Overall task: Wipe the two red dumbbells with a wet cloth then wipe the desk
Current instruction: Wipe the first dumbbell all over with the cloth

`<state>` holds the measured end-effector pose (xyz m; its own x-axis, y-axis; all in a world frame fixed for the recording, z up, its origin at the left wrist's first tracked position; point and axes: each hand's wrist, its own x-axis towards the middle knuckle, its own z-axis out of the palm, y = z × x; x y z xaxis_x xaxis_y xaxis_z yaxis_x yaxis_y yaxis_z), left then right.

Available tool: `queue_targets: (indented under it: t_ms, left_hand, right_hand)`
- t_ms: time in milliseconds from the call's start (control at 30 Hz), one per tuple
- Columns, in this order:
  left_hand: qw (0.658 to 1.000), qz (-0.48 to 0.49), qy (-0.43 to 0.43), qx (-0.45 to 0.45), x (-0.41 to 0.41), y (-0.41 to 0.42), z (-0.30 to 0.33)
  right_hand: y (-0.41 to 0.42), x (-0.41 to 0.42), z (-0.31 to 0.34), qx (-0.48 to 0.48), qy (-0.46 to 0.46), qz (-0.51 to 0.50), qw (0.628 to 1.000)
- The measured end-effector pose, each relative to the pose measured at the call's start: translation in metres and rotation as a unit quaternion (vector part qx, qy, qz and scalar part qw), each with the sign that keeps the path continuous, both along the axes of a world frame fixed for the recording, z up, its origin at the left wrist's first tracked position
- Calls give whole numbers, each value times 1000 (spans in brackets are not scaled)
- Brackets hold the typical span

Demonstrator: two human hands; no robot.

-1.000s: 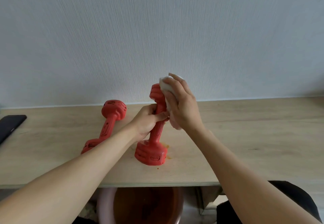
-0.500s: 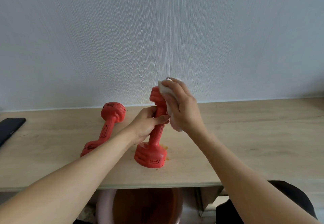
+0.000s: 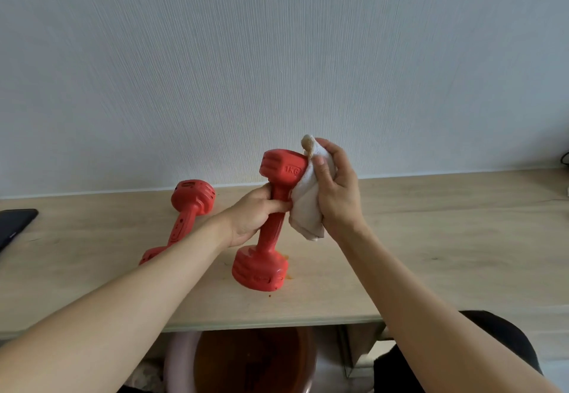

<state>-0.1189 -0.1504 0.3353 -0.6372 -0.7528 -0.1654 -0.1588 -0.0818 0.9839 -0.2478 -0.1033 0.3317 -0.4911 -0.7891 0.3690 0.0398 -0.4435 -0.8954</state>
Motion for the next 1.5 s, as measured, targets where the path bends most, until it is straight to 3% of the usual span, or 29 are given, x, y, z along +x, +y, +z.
queue_targets:
  t_ms: [100,200,400,633,700,800,900,1033,1067,1200,1500]
  left_hand:
    - [992,10,-95,-80,-5,-1,6]
    - [994,28,-63,-81,-5,-1,1]
    - [998,47,10,-26,-3,0,-11]
    - [997,70,7,-8,1,-1,-11]
    - [996,92,11,-7,1,-2,-9]
    - [995,99,10,-13,0,-2,-7]
    - [994,79,-26,-66,-4,-2,-7]
    - [988,56,-73,-128,-6,1,-4]
    - [986,51,-84,-137,-7,2,-3]
    - [990,58,-73,-110,-11,3,-3]
    - [995,64,-42,-59,-5,0,-7]
  right_hand:
    - [4,8,1,-4,96,-11,995]
    - [5,16,1,-21,198,-32,979]
    - [2,11,-1,-25,111,-22,993]
    - [4,-6,-17,51,96,-44,993]
    - [12,-9,-16,68,141,-54,986]
    - [17,-5,-8,80,296,-86,948]
    - [20,6,5,61,395,-142,906]
    - [22,22,15,39,545,-184,817]
    - [22,25,15,44,545,-186,816]
    - [22,23,20,76,430,-163,885]
    - [15,7,8,95,332,-122,930]
